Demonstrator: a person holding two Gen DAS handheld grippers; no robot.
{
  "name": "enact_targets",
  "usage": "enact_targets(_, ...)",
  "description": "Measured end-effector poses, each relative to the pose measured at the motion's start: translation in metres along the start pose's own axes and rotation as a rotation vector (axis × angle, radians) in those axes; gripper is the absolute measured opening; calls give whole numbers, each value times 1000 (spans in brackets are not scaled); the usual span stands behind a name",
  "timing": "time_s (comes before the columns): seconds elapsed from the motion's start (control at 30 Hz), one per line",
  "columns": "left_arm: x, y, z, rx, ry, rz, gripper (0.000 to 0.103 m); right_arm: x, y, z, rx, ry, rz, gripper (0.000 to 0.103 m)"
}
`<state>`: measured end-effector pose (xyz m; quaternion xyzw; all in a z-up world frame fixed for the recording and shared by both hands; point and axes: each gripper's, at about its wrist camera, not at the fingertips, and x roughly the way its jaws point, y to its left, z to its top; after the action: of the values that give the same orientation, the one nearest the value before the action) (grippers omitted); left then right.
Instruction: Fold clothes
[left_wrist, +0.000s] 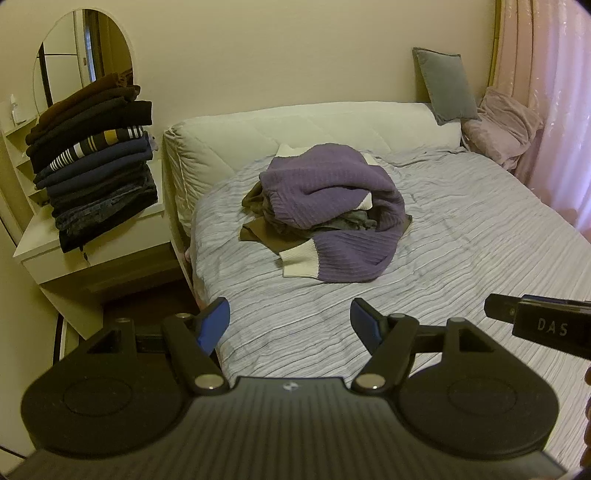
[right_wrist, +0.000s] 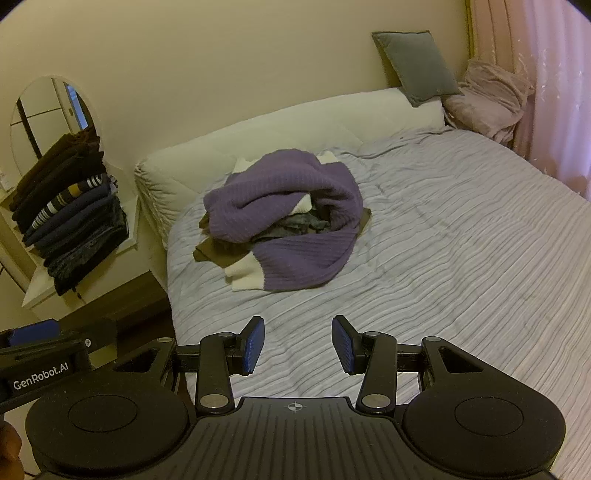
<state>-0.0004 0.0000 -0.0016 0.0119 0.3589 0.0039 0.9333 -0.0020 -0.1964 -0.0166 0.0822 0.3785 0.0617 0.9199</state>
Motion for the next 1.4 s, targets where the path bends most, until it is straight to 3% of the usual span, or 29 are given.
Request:
enact_targets(0.83,1,-11,-26,21,-13,8,69,-9,-10,-2,6,-6,6,45)
enact_targets(1.4,-7,-10,-12,35,-8,-6,69,-13,-7,0,6,-16,2,45)
